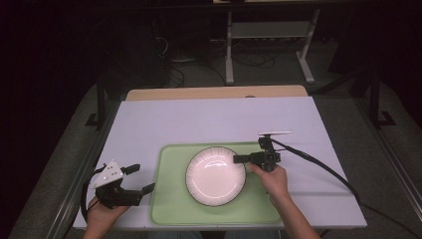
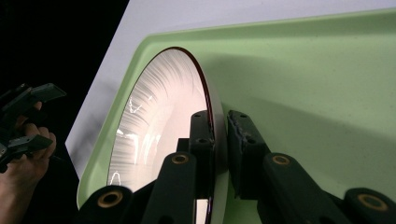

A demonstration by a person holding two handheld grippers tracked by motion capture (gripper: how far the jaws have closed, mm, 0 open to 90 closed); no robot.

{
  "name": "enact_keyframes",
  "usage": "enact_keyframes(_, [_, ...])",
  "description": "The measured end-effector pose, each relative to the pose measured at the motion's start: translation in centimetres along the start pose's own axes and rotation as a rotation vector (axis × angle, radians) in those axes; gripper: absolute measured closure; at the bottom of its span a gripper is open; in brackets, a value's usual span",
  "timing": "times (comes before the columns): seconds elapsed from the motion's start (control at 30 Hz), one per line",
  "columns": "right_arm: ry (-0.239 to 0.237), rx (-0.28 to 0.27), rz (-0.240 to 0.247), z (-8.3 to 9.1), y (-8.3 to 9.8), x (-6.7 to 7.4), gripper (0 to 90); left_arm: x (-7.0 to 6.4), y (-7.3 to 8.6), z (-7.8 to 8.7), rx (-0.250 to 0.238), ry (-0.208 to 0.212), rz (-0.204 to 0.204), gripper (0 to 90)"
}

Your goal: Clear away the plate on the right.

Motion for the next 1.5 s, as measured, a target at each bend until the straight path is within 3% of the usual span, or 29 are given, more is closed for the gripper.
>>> enact_keyframes(0.4, [0.009, 0.019, 0.011, 0.3, 0.3, -0.2, 80.2, 0.0, 0.0, 0.0, 0.001, 0.001, 0.001, 15.0])
enact_keyframes(0.83, [0.066, 0.085, 0.01, -0.1, 1.7, -1.4, 82.1, 0.0, 0.1, -0.1, 0.005, 0.003, -0.001, 15.0])
enact_keyframes(1.5, [0.073, 0.054, 0.053, -0.1, 1.9, -1.5, 79.0, -0.1, 0.1, -0.2, 0.013, 0.002, -0.002, 15.0])
Point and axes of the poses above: each handheld gripper's, and its own axes: z roughly backward along the jaws, y roughly out of its underside, x roughly to its left, the point moved 3 cm from there along -z, roughly forward along the jaws, and after that the axes turned 6 degrees about y, right-handed, at the moved point
